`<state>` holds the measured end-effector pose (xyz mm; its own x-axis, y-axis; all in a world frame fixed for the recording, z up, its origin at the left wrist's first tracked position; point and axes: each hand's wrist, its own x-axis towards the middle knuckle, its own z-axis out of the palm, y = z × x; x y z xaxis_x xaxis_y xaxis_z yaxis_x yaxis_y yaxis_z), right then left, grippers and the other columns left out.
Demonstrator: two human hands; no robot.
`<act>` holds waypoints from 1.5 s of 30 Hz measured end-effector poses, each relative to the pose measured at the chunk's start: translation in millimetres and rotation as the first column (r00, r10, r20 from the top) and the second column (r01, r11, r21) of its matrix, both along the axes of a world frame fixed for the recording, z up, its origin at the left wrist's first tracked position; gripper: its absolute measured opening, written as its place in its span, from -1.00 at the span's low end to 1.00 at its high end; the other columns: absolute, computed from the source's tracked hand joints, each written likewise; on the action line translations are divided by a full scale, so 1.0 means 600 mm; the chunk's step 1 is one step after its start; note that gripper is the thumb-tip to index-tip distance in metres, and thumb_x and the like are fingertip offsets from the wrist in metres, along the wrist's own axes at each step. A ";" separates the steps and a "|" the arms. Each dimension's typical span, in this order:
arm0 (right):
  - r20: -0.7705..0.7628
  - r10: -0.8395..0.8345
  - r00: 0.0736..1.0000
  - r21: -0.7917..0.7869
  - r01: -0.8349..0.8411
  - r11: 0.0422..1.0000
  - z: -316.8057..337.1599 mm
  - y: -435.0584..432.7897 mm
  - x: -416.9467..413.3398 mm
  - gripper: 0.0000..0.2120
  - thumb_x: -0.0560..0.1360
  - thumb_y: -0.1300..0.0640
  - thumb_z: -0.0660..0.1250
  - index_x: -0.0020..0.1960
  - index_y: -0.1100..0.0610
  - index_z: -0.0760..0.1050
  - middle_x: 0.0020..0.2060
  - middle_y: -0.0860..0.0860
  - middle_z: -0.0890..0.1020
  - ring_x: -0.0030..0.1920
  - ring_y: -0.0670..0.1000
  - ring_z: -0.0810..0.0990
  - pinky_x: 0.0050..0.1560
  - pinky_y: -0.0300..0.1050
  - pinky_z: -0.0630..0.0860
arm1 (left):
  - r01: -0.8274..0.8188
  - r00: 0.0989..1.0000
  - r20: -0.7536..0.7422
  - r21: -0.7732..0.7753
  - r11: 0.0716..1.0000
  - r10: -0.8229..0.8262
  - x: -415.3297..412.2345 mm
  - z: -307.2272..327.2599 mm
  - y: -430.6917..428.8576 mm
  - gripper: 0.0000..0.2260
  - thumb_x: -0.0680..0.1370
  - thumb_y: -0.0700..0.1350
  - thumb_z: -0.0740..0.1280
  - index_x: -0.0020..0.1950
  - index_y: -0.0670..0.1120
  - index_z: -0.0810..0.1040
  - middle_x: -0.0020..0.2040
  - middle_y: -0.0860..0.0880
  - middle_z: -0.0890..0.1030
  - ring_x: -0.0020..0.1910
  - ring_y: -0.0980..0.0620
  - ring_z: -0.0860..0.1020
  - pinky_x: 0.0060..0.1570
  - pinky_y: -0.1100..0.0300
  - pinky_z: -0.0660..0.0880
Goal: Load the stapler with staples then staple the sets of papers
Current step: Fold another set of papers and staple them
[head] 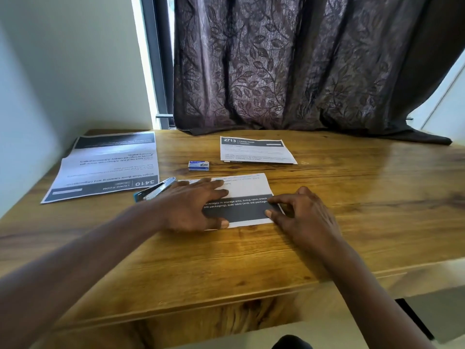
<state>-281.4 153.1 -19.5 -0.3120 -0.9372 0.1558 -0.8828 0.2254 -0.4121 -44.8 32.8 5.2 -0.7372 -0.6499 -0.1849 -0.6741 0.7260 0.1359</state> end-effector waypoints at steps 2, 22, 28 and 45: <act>0.002 0.069 0.998 0.034 -0.069 0.997 0.003 -0.007 -0.006 -0.55 0.54 -0.23 0.34 0.41 -0.24 0.44 0.21 -0.10 0.38 0.27 -0.04 0.34 0.23 -0.02 0.42 | 0.047 0.997 0.053 0.036 0.998 -0.049 -0.010 0.007 -0.021 -0.15 0.52 0.40 0.26 0.67 0.11 -0.01 0.68 0.15 -0.11 0.66 0.10 -0.12 0.63 -0.06 -0.15; -0.065 0.434 0.899 0.170 -0.418 0.892 0.013 -0.105 0.067 -0.40 0.65 0.13 0.14 0.65 0.00 0.04 0.63 -0.08 0.12 0.62 -0.06 0.04 0.61 0.03 0.00 | 0.099 0.995 -0.056 0.234 0.967 -0.088 -0.013 -0.005 -0.053 -0.04 0.51 0.29 0.39 0.66 0.13 -0.19 0.61 0.22 -0.22 0.51 0.25 -0.29 0.50 0.12 -0.34; -0.286 0.321 0.903 0.216 -0.265 0.940 -0.010 -0.106 0.086 -0.42 0.69 -0.07 -0.06 0.66 0.00 -0.10 0.64 -0.09 0.04 0.61 -0.14 -0.05 0.60 0.05 -0.19 | 0.119 0.993 -0.053 0.257 0.959 -0.109 -0.010 -0.003 -0.053 -0.02 0.50 0.33 0.36 0.65 0.10 -0.23 0.66 0.13 -0.24 0.53 0.28 -0.30 0.56 0.03 -0.34; -0.291 0.183 0.939 0.267 -0.104 0.958 -0.012 -0.114 0.079 -0.34 0.66 -0.26 -0.14 0.65 0.00 -0.21 0.65 -0.06 -0.07 0.63 -0.04 -0.14 0.59 0.19 -0.24 | -0.091 0.987 0.121 -0.108 0.990 0.104 0.008 0.013 -0.018 0.22 0.29 0.65 0.18 0.67 -0.15 -0.03 0.68 -0.10 0.03 0.65 -0.06 0.10 0.57 -0.04 0.20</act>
<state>-233.8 85.0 -26.8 -0.1445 -0.9894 -0.0167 -0.9875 0.1452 -0.0609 -40.2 22.1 12.9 -0.6443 -0.7378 -0.2014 -0.7494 0.6616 -0.0260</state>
